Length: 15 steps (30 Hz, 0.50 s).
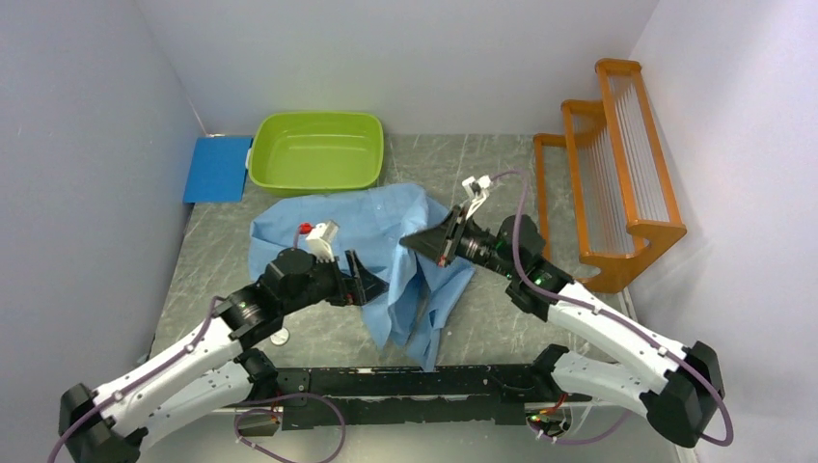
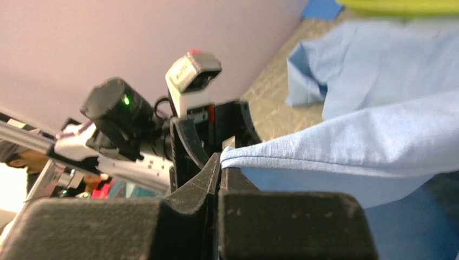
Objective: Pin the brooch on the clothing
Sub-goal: Flatten out the clothes at the center of the board.
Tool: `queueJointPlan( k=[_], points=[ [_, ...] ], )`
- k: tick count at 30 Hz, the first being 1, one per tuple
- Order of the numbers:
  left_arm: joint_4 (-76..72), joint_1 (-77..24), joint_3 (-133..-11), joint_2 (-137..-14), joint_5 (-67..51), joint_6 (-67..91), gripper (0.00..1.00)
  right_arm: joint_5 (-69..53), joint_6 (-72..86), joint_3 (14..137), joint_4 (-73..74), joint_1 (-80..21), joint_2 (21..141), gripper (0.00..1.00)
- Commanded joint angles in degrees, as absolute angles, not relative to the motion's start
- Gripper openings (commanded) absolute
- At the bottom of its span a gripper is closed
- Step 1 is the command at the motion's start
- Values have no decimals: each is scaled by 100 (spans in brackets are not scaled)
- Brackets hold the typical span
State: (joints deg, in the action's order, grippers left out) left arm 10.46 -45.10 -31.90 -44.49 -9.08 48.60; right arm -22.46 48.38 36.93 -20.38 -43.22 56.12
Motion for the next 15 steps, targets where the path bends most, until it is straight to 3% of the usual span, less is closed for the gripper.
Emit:
queueJointPlan(
  k=[1, 9, 15],
  points=[
    [2149, -4527, -3434, -3894, -53, 4713, 94, -1666, 3897, 4906, -775, -4324, 5554, 0],
    [1582, -4526, -2658, -3660, -137, 5203, 94, -1260, 3731, 5952, -698, -4329, 5895, 0],
    [2035, -4529, -2852, -3691, -52, 4978, 94, -573, 3541, 6303, -651, -4328, 6089, 0]
  ],
)
